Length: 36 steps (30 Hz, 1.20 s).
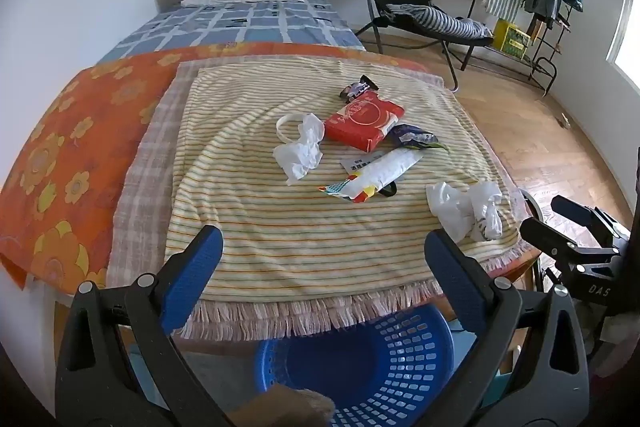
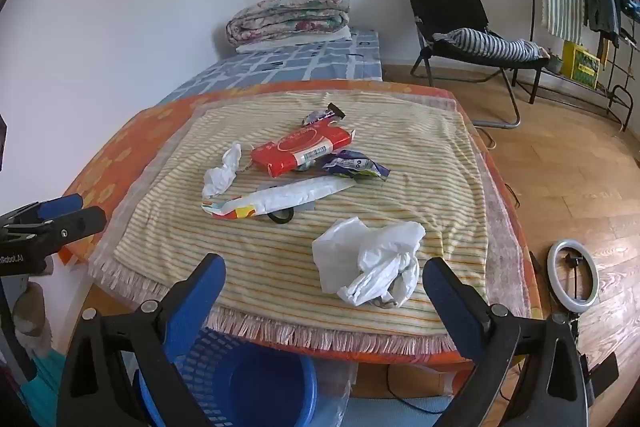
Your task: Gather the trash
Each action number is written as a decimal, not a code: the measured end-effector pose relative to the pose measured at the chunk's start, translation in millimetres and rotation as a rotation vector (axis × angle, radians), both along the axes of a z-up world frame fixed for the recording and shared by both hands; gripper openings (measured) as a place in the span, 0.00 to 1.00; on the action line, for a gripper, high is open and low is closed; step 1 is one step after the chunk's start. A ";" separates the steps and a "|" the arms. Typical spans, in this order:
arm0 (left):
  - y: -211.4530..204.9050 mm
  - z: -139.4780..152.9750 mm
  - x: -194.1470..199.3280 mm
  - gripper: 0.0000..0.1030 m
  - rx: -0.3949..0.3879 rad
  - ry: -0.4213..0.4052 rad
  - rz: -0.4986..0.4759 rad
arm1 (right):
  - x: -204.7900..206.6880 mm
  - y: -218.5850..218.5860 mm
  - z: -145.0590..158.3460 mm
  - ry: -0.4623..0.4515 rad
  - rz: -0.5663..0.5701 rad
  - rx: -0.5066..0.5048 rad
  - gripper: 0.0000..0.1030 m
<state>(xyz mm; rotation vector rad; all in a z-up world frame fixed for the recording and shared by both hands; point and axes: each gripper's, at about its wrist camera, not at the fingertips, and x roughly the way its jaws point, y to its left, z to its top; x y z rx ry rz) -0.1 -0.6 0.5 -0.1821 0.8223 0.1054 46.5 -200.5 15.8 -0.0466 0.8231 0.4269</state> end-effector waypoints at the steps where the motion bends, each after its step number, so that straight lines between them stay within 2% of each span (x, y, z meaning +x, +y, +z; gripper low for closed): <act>1: 0.0 0.0 -0.2 1.00 0.001 -0.003 0.000 | 0.2 0.7 0.8 -0.001 -0.001 -0.001 0.97; 10: -1.1 -0.2 1.4 1.00 0.011 -0.012 0.001 | 3.8 -4.8 -4.6 0.038 -0.018 0.023 0.97; 36: 2.0 3.3 -2.0 1.00 0.016 -0.014 0.003 | 3.1 -4.8 -8.9 0.051 -0.024 0.027 0.97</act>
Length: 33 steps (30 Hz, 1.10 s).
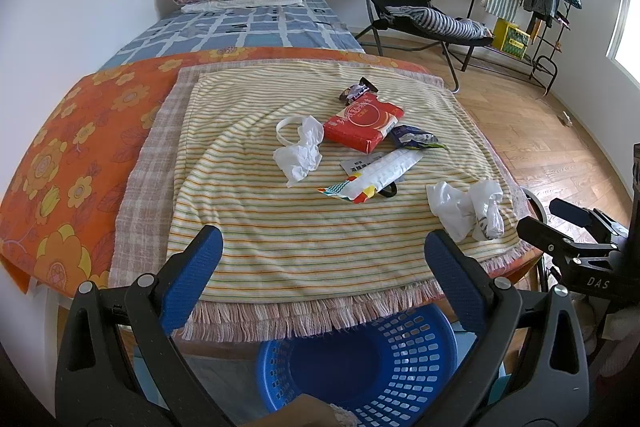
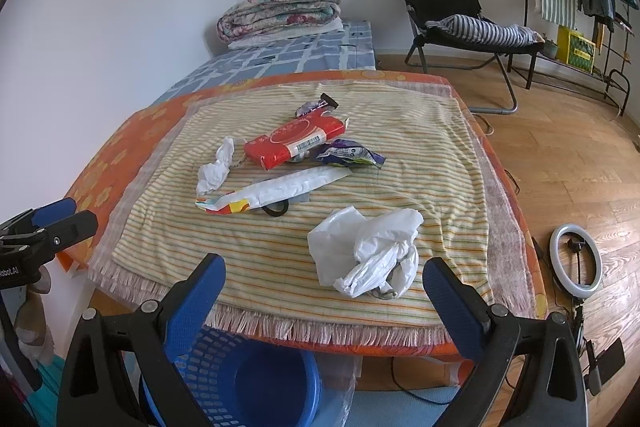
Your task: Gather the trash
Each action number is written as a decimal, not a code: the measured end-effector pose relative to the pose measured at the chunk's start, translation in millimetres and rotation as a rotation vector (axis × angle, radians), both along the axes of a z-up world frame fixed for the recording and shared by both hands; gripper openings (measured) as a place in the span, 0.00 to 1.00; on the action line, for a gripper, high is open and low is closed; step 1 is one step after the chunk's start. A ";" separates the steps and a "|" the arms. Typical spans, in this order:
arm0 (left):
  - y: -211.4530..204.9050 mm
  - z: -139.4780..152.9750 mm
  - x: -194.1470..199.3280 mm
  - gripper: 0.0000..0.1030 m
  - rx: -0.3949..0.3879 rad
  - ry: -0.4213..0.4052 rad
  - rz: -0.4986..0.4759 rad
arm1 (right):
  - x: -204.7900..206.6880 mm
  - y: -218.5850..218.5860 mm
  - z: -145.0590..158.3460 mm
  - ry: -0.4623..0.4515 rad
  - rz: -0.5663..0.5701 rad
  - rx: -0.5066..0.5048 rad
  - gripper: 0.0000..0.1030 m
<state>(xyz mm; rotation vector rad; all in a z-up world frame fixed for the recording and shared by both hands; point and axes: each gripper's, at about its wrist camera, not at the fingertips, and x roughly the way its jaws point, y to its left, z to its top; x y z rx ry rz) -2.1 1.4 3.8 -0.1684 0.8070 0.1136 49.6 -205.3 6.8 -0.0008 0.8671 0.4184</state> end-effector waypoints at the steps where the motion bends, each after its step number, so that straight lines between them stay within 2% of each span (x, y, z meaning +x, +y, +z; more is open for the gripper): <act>1: 0.0 0.0 0.0 1.00 0.000 0.000 0.000 | 0.1 -0.3 0.0 0.001 0.000 0.002 0.97; 33: -0.5 -0.6 -0.3 1.00 0.004 -0.001 -0.001 | -1.7 2.2 -2.6 0.018 0.010 0.001 0.97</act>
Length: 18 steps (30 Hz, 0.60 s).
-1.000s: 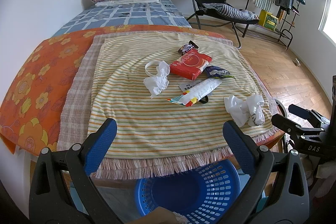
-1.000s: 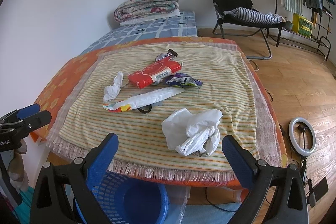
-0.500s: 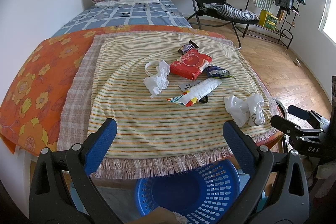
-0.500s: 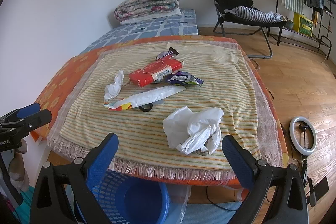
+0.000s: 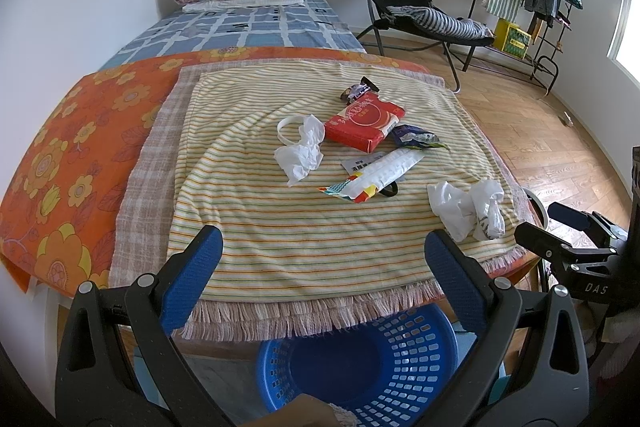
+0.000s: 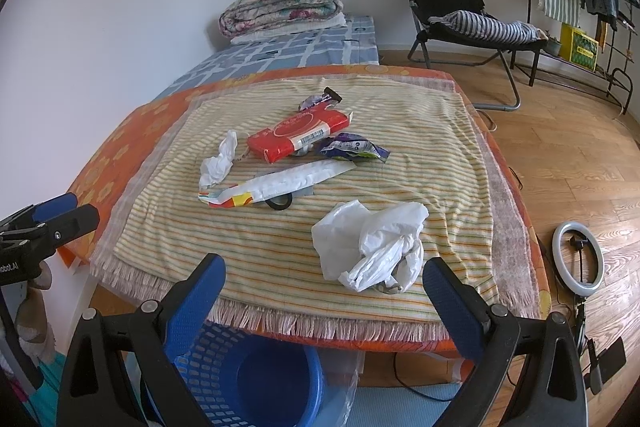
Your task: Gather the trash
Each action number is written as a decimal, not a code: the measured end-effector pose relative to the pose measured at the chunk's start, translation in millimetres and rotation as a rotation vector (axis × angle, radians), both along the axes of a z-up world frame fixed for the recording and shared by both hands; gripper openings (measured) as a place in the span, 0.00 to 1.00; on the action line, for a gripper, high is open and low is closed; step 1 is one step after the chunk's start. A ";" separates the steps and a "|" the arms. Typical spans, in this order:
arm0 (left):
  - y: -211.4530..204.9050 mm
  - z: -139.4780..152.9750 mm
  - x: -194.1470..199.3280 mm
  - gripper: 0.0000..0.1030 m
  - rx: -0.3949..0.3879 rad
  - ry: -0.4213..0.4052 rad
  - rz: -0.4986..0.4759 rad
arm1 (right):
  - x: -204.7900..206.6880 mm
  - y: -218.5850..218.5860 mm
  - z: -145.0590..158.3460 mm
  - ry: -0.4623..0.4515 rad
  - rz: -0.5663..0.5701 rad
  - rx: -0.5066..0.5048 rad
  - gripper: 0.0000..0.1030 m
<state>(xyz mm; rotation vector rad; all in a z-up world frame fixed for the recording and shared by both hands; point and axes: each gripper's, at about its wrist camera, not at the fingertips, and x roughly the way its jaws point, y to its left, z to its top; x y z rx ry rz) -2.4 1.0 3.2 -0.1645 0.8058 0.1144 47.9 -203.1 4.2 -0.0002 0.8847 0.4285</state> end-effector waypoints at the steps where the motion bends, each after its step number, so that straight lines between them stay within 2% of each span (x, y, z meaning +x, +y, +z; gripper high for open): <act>1: 0.0 -0.1 0.0 1.00 0.000 0.000 0.000 | -0.1 0.1 0.0 0.000 0.000 0.000 0.97; 18: -0.9 0.7 -0.3 1.00 0.003 0.003 0.000 | 1.4 -1.9 -3.1 0.006 -0.001 -0.012 0.97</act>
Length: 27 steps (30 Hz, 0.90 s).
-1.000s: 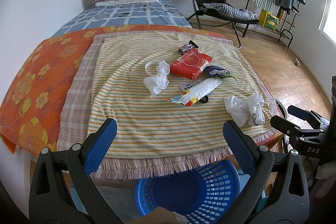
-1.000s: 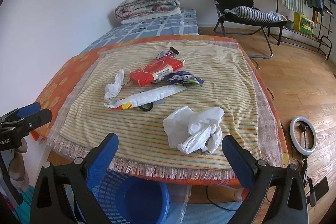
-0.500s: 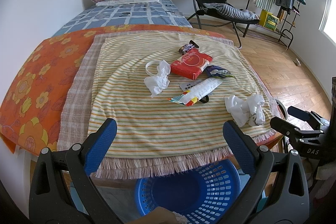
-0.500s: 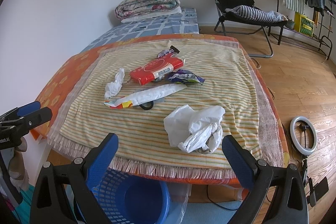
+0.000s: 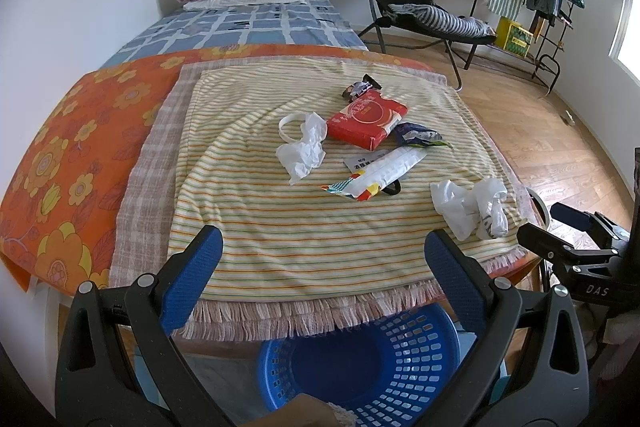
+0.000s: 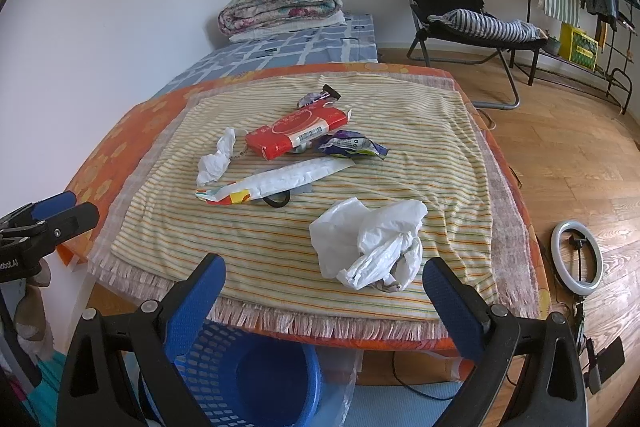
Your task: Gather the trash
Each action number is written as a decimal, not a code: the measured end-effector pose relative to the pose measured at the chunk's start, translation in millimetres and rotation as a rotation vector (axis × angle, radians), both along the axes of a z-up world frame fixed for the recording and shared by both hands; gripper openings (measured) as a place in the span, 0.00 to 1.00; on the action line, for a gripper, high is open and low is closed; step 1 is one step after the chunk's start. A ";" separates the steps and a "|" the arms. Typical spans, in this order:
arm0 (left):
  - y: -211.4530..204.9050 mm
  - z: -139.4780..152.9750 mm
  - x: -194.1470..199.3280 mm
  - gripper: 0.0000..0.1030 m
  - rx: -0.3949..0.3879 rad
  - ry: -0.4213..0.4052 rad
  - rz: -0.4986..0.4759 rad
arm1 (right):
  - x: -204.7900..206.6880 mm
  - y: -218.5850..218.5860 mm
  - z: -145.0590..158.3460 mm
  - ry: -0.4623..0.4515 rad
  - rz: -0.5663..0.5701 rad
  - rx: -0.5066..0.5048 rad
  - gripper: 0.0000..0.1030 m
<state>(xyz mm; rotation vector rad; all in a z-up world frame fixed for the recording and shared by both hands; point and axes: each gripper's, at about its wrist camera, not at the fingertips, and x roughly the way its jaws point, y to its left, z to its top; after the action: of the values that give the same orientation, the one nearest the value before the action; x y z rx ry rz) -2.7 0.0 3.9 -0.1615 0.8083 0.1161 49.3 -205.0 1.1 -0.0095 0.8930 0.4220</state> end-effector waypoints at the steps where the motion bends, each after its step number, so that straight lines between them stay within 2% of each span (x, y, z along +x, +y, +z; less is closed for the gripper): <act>1: 0.0 -0.4 0.4 1.00 -0.002 -0.001 0.001 | 0.0 -0.5 -0.6 0.000 -0.001 -0.002 0.97; 9: 13.7 -7.4 1.3 1.00 -0.013 0.019 0.017 | 4.3 -6.6 -4.7 -0.011 -0.034 -0.028 0.97; 14: 17.5 -11.9 16.9 1.00 0.001 0.015 0.015 | 12.3 -8.6 -10.8 -0.023 -0.052 -0.065 0.97; 18: 23.7 -12.1 34.3 1.00 0.003 0.013 0.007 | 27.1 -7.2 -18.0 0.014 -0.037 -0.069 0.97; 23: 33.9 -16.6 61.3 1.00 0.045 0.026 0.007 | 45.8 -1.0 -27.8 0.064 -0.010 -0.092 0.96; 27: 50.0 -29.2 85.8 0.93 -0.026 0.076 0.019 | 57.2 -0.3 -34.3 0.101 -0.008 -0.093 0.96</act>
<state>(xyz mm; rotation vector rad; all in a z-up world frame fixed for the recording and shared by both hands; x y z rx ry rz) 83.1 50.0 -25.3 -0.1903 0.8846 0.1301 106.6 -205.3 -33.2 -0.0701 1.0118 0.3755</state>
